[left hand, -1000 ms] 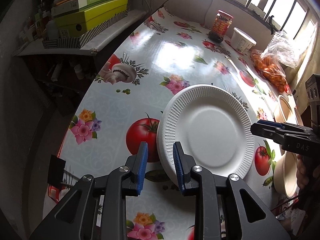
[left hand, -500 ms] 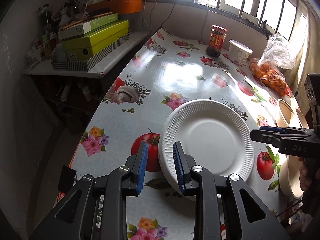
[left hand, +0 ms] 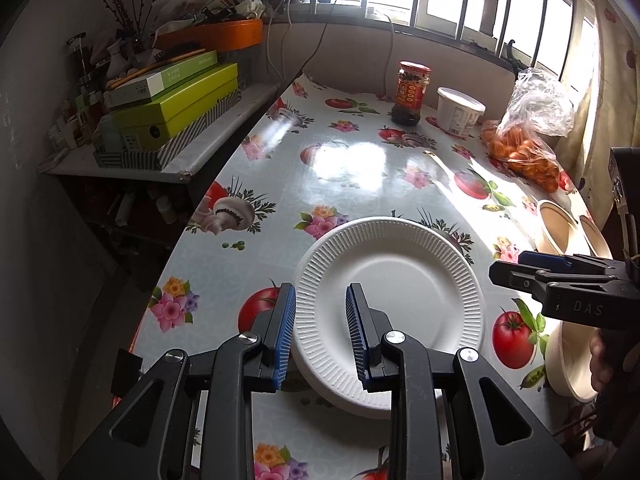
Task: Organize plates and bowls
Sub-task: 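Open the left tool and release the white plate onto the stack, then move both tools toward the beige paper bowls on the table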
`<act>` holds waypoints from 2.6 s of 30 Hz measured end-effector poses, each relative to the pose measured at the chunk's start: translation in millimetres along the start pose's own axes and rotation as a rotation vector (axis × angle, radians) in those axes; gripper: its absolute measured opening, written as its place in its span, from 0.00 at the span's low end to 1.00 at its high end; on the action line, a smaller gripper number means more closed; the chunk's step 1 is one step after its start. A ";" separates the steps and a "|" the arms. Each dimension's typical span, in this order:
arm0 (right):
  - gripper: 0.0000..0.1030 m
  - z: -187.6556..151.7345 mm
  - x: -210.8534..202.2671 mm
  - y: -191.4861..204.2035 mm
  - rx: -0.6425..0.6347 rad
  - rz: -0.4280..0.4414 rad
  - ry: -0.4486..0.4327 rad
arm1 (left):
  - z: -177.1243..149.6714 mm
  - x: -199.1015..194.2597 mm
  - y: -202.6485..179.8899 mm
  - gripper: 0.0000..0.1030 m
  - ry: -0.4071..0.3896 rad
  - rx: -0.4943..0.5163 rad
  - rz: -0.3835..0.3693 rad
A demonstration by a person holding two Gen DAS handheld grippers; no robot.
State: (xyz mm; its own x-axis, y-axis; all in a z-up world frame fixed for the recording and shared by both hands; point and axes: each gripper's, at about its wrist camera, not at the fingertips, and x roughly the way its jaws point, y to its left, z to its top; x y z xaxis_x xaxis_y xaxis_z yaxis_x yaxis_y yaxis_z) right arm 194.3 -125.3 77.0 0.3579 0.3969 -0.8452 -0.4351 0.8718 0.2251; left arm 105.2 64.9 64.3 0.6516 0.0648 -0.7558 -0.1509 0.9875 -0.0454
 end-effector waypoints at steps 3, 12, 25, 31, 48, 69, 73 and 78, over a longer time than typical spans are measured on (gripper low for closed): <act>0.63 -2.0 -5.0 1.1 -0.006 -0.017 -0.022 | 1.0 1.1 -4.5 0.26 0.006 0.006 0.012; 0.65 -7.2 -26.3 -5.1 0.019 -0.073 -0.084 | 8.3 3.8 -28.9 0.26 0.016 0.058 -0.019; 0.65 -30.9 -75.8 -50.5 0.152 -0.172 -0.169 | 16.3 15.7 -87.8 0.26 0.058 0.171 -0.134; 0.65 -45.8 -95.6 -72.6 0.218 -0.212 -0.204 | 15.2 18.8 -113.4 0.26 0.074 0.216 -0.209; 0.65 -80.8 -125.5 -115.0 0.331 -0.319 -0.247 | 13.0 23.1 -168.5 0.26 0.090 0.331 -0.311; 0.65 -73.0 -127.3 -170.6 0.391 -0.301 -0.267 | 38.4 43.7 -206.8 0.26 0.095 0.338 -0.373; 0.65 -68.2 -123.8 -176.7 0.378 -0.289 -0.268 | 46.2 51.8 -208.6 0.26 0.106 0.310 -0.378; 0.65 -61.8 -117.3 -176.7 0.347 -0.266 -0.264 | 55.9 63.1 -213.4 0.26 0.133 0.271 -0.413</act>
State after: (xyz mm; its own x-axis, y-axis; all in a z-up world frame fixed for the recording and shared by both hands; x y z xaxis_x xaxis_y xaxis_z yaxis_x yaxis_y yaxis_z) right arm 178.1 -343.6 106.4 0.6349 0.1679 -0.7542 -0.0165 0.9788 0.2040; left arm 220.1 -133.8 62.9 0.5136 -0.3403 -0.7877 0.3090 0.9297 -0.2002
